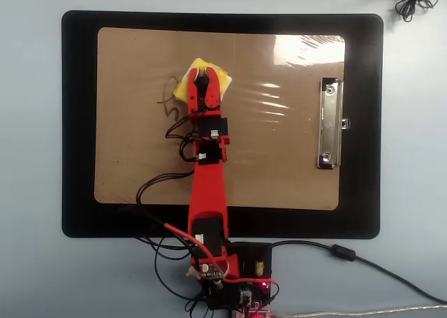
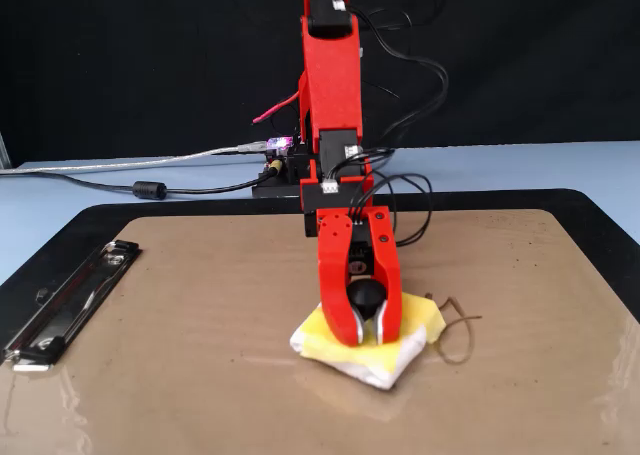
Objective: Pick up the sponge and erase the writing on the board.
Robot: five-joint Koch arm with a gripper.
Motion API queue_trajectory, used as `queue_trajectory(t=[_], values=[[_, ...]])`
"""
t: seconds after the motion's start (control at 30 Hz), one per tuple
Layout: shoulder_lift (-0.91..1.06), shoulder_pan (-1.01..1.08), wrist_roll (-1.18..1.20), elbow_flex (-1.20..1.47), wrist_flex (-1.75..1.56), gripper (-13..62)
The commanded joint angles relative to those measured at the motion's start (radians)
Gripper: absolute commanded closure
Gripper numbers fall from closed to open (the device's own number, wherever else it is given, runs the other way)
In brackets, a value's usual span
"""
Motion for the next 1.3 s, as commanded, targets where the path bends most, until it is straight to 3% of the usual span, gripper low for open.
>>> queue_trajectory(t=[0.0, 0.1, 0.17, 0.27, 0.37, 0.43, 0.47, 0.57, 0.67, 0.73, 0.9, 1.0, 1.07, 1.17, 1.2, 1.27], values=[[0.084, -0.025, -0.011, 0.144, -0.011, 57.0], [0.382, -0.123, -0.037, 0.502, -0.034, 57.0], [0.486, -0.126, -0.06, 0.575, -0.032, 57.0], [0.299, -0.121, -0.058, 0.376, -0.037, 57.0], [-0.025, -0.095, -0.054, 0.009, -0.04, 57.0], [-0.034, -0.094, -0.055, 0.014, -0.041, 57.0], [0.017, -0.095, -0.057, 0.092, -0.046, 57.0], [0.422, -0.107, -0.061, 0.551, -0.051, 57.0], [0.729, -0.127, -0.061, 0.799, -0.028, 57.0], [0.676, -0.129, -0.06, 0.761, -0.005, 57.0], [0.12, -0.11, -0.046, 0.13, -0.008, 57.0], [0.028, -0.107, -0.023, 0.002, 0.006, 57.0], [0.17, -0.109, -0.02, 0.196, 0.002, 57.0], [0.563, -0.123, -0.021, 0.617, 0.009, 57.0], [0.62, -0.135, -0.021, 0.664, 0.017, 57.0], [0.537, -0.152, -0.023, 0.591, 0.025, 57.0]])
